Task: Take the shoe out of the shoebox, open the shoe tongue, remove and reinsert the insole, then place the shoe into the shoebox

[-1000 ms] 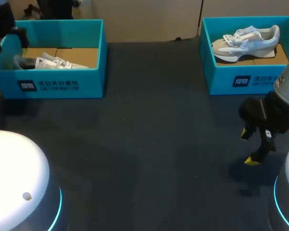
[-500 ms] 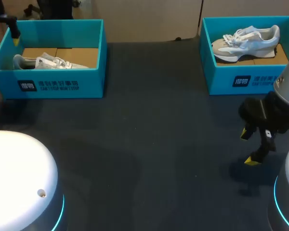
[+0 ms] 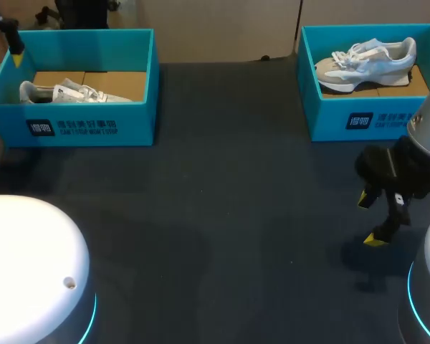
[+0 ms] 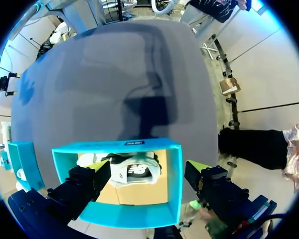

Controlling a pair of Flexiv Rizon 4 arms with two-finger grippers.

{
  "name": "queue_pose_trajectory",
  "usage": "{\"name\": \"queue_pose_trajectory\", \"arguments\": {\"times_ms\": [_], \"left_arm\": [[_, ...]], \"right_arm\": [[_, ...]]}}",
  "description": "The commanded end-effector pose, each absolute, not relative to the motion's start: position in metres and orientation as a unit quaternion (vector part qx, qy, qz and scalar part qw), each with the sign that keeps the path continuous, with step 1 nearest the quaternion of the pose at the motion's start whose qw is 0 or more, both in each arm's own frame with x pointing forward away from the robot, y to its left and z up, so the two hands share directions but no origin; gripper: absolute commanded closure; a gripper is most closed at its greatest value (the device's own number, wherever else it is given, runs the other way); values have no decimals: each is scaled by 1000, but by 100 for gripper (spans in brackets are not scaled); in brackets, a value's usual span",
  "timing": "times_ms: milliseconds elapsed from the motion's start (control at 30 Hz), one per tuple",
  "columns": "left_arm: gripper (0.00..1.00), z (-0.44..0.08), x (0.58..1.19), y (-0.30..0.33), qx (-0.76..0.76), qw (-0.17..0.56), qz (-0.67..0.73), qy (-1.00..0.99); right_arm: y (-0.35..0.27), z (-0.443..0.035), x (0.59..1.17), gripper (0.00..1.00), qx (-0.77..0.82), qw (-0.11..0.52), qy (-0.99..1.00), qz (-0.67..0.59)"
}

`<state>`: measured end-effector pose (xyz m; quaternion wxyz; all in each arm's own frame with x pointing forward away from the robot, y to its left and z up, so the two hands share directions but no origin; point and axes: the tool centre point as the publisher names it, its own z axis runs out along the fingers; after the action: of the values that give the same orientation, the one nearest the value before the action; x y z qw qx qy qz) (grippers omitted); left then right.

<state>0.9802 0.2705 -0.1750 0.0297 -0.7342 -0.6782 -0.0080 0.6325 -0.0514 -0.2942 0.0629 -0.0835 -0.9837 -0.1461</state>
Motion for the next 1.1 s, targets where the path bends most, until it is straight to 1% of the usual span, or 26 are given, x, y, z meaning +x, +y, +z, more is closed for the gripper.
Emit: {"name": "queue_pose_trajectory", "arguments": {"times_ms": [33,400,533,633,867,900,1100], "left_arm": [[0,-169,971,269,-734,29,-13,-679],[0,-169,971,269,-734,29,-13,-679],[0,-169,971,269,-734,29,-13,-679],[0,-169,971,269,-734,29,-13,-679],[0,-169,971,269,-734,29,-13,-679],[0,-169,971,269,-734,29,-13,-679],[0,-169,971,269,-734,29,-13,-679]], "right_arm": [[-51,-295,632,0,-83,63,-984,-146],[-52,-292,636,0,-91,66,-984,-141],[-61,-286,653,0,-162,98,-976,-110],[-68,-281,664,0,-219,106,-965,-97],[-75,-270,691,0,-295,86,-949,-69],[-76,-267,695,0,-303,88,-945,-85],[-78,-253,724,0,-354,72,-931,-48]]}}
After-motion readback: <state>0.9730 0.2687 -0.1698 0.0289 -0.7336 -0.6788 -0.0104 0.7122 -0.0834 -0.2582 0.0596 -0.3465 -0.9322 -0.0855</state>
